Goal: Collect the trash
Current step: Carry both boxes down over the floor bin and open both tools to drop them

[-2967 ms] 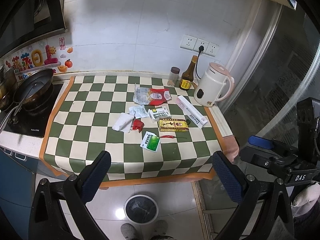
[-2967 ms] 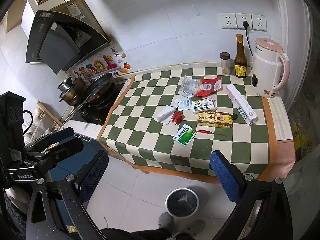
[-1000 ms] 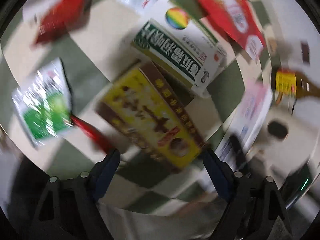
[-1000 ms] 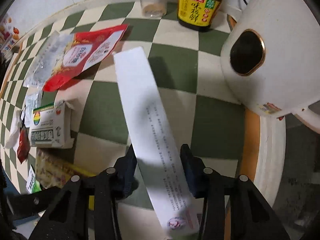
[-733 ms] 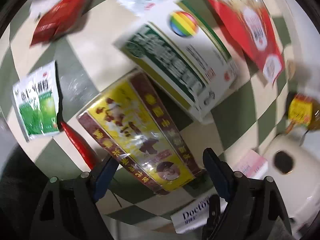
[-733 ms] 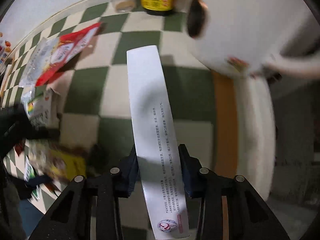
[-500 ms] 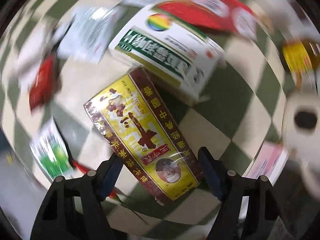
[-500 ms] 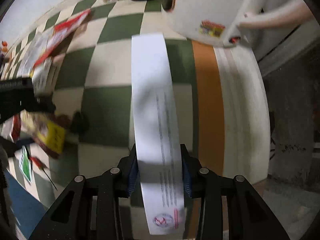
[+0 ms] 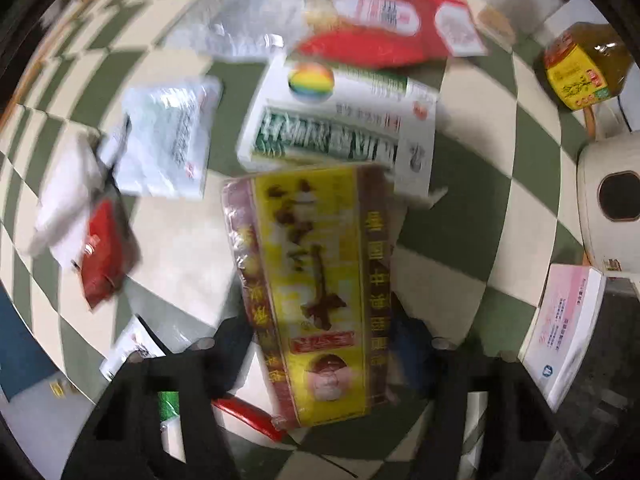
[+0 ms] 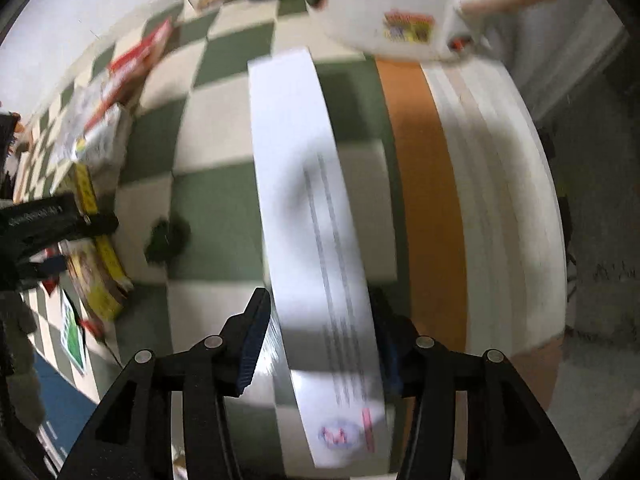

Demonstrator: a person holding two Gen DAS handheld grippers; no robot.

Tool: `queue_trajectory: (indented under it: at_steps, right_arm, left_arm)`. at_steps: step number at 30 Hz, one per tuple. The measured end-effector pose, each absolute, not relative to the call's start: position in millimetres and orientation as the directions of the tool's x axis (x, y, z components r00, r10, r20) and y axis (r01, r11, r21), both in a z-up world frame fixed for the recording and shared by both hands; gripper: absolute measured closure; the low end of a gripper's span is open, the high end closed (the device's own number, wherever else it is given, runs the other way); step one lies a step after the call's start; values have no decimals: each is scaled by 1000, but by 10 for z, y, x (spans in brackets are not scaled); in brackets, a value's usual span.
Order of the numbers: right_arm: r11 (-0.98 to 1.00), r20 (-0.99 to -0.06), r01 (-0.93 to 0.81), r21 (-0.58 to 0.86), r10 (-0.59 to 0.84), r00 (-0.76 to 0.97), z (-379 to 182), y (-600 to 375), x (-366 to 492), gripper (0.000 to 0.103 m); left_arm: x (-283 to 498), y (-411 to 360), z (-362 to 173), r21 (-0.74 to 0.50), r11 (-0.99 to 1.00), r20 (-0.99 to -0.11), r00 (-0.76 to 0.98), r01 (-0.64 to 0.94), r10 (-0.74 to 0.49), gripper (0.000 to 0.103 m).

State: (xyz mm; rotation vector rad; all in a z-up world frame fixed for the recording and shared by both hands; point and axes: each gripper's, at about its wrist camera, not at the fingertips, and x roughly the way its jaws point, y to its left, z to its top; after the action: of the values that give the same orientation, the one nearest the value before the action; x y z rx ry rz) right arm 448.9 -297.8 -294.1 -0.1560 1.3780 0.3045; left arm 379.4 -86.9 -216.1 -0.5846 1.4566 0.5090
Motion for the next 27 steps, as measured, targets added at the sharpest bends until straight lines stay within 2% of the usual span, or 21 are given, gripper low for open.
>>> queue_trajectory:
  at_steps: [1, 5, 9, 13, 18, 27]
  right_arm:
    - [949, -979, -313, 45, 104, 174, -2936, -2922, 4484, 64]
    - [943, -973, -329, 51, 122, 197, -2869, -2858, 4457, 65]
    - [944, -957, -316, 94, 173, 234, -2756, -2836, 4255, 65]
    - [933, -943, -319, 165, 244, 226, -2645, -2779, 4053, 66]
    - [922, -915, -341, 183, 286, 283, -2345, -2517, 3483, 66]
    - [928, -882, -313, 204, 312, 352, -1957, -2461, 1907, 66]
  left_arm:
    - [3795, -960, -2090, -24, 799, -999, 48, -600, 6, 48]
    - [3743, -1220, -1782, 126, 886, -984, 58, -445, 170, 48]
    - [3622, -1561, -1150, 262, 904, -927, 170, -338, 333, 49]
    - [3296, -1598, -1182, 317, 894, -875, 267, -317, 404, 49]
    - [2855, -1116, -1287, 297, 896, -845, 347, -329, 408, 49]
    - [1516, -563, -1354, 135, 953, -866, 435, -273, 247, 49]
